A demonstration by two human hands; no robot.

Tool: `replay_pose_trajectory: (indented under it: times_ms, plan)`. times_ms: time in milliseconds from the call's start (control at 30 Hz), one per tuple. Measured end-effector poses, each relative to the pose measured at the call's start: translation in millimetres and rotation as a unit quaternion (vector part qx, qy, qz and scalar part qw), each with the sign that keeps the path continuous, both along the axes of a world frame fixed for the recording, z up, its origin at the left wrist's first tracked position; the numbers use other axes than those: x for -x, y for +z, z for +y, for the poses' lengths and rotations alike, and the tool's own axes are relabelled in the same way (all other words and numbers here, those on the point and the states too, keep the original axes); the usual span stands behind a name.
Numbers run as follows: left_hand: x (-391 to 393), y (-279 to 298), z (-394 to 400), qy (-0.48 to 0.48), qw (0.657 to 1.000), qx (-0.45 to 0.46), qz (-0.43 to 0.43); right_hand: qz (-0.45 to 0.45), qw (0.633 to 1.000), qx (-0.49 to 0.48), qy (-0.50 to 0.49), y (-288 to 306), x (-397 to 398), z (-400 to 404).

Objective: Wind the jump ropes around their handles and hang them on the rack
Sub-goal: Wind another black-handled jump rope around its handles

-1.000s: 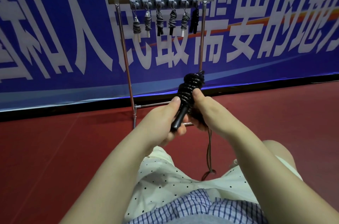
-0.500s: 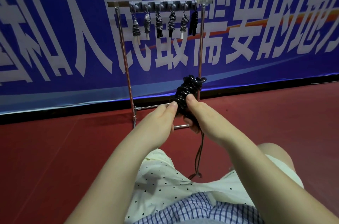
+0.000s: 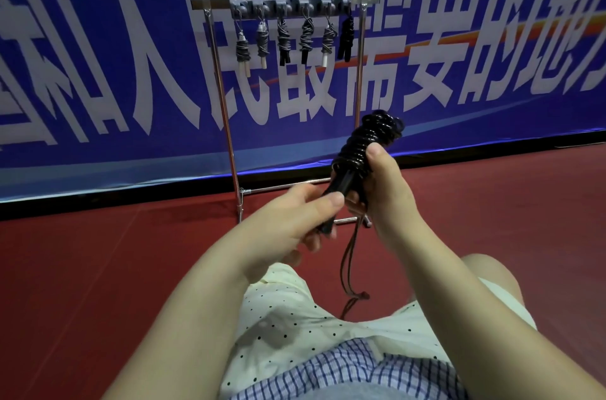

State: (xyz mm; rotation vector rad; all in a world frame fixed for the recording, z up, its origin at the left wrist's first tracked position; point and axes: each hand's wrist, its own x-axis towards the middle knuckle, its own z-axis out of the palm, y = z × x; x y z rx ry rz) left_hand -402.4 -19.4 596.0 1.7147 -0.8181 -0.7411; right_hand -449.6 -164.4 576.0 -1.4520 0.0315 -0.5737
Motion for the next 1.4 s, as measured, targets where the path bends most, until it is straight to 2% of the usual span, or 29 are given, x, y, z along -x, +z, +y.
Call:
replay_pose_trajectory:
  times_ms: [100,200,300,433,600,767,833,900,967,1067,1167,1200,1267,1333,1400]
  plan:
    - [6,0,-1,-0.036,0.998,0.036,0.043,-0.003,1.0,-0.023,0.01,-1,-1,3]
    - [4,-1,-3,0.021,0.995,0.07,0.074,0.055,0.996,0.066,0.0,2,-3,-1]
    - [0,-8,-6,0.073,0.996,0.056,-0.002,0.102,0.977,0.186,-0.017,1,-3,-4]
    - [-8,-17,-7,0.137,0.978,0.023,-0.158,0.135,0.958,0.253,-0.032,-4,-3,-5]
    - [-11,-13,-5,0.168,0.957,-0.021,-0.236,0.146,0.962,0.226,-0.04,-4,-4,-5]
    - [-8,-7,-5,0.163,0.941,-0.062,-0.29,0.165,0.983,0.072,-0.027,-2,-1,-1]
    - [-7,-4,-6,0.123,0.959,-0.057,-0.25,0.157,0.986,0.055,-0.02,-2,2,-1]
    - [-2,-2,-6,0.055,0.989,-0.025,-0.133,0.145,0.989,0.032,-0.027,-2,5,0]
    - [3,0,-8,0.003,1.0,0.005,0.006,0.132,0.99,0.004,-0.048,0,8,0]
    - [4,-2,-11,-0.062,0.974,0.048,0.213,0.098,0.994,-0.022,-0.053,4,10,3]
    - [1,-12,-13,-0.142,0.91,0.086,0.381,0.093,0.994,-0.023,-0.05,7,11,5]
    - [0,-16,-13,-0.154,0.897,0.095,0.404,0.095,0.994,-0.007,-0.05,7,10,7]
    - [-1,-20,-14,-0.138,0.898,0.095,0.407,0.104,0.991,0.059,-0.057,5,6,7]
    - [-2,-21,-16,-0.09,0.921,0.087,0.37,0.116,0.986,0.105,-0.066,1,2,6]
    - [-2,-22,-18,-0.035,0.952,0.08,0.292,0.126,0.981,0.125,-0.08,-2,1,4]
